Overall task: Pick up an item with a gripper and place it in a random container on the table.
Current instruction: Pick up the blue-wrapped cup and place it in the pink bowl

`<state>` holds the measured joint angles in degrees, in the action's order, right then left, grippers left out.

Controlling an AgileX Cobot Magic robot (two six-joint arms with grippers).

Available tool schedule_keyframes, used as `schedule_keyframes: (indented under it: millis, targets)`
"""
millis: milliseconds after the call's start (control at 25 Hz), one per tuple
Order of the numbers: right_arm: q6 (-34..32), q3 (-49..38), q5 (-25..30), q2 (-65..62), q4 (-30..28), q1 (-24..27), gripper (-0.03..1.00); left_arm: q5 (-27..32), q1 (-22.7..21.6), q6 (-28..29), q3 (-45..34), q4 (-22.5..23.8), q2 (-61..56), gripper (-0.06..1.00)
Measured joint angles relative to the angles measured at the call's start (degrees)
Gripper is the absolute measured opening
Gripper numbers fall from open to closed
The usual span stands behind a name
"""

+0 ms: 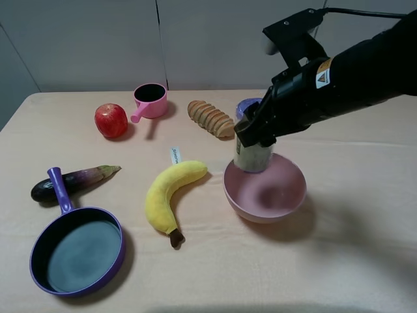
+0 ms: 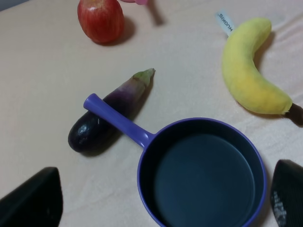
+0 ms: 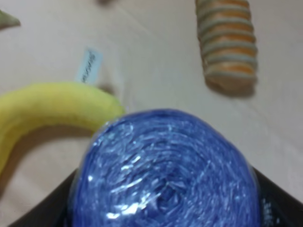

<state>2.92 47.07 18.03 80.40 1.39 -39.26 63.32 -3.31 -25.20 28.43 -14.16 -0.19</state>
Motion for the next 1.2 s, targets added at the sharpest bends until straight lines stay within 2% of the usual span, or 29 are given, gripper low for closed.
schedule_keyframes:
  millis: [160, 320, 880, 1200]
  targets:
    - [-0.7, -3.4, 0.5, -1.8, -0.5, 0.2, 0.45, 0.0, 0.0, 0.0, 0.0, 0.0, 0.0, 0.88]
    - [-0.7, -7.1, -1.8, -2.2, -0.5, 0.2, 0.45, 0.0, 0.0, 0.0, 0.0, 0.0, 0.0, 0.88]
    - [-0.7, -17.8, -17.3, -1.8, -0.5, 0.2, 0.45, 0.0, 0.0, 0.0, 0.0, 0.0, 0.0, 0.88]
    - [-0.7, -18.5, -20.6, 3.6, -0.3, 0.2, 0.45, 0.0, 0.0, 0.0, 0.0, 0.0, 0.0, 0.88]
